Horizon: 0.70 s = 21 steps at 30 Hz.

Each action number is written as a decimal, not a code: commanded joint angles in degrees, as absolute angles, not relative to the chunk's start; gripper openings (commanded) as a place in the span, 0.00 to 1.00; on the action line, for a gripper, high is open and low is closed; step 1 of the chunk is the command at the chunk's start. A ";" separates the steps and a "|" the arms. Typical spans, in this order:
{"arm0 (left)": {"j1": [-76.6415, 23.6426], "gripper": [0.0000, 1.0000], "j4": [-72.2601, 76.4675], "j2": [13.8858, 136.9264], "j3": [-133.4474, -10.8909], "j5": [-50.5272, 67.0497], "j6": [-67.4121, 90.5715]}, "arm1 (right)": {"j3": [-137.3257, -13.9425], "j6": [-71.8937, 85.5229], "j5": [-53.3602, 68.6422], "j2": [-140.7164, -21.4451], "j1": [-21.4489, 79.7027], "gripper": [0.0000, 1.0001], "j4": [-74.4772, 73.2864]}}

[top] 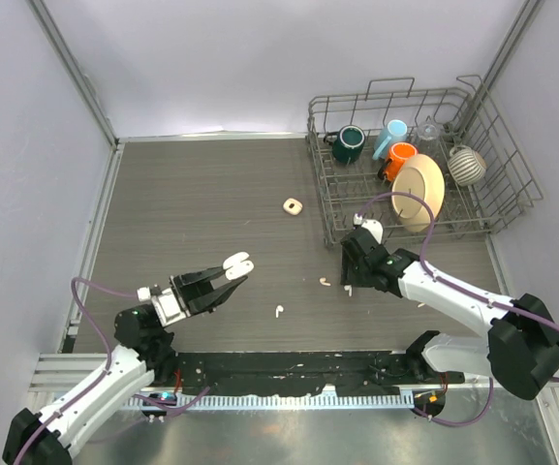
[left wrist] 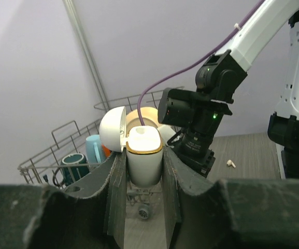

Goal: Insert the wireless bluetooth earbuds into the charging case
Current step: Pick up the earbud from the center of the board.

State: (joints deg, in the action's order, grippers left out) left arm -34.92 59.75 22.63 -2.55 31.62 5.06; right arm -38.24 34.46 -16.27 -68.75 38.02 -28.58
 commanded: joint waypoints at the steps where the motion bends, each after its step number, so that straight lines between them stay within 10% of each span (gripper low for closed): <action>1: -35.16 0.00 65.20 26.27 -3.08 32.34 5.01 | -37.79 35.51 -15.21 -69.43 37.71 0.47 -25.32; 21: -35.16 0.00 62.32 23.03 -2.29 32.34 5.10 | -37.88 33.84 -13.54 -74.62 37.79 0.50 -26.37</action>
State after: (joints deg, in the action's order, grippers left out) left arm -34.92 61.82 24.16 -2.55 32.73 5.72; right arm -38.26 34.11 -15.16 -73.67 37.74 -22.87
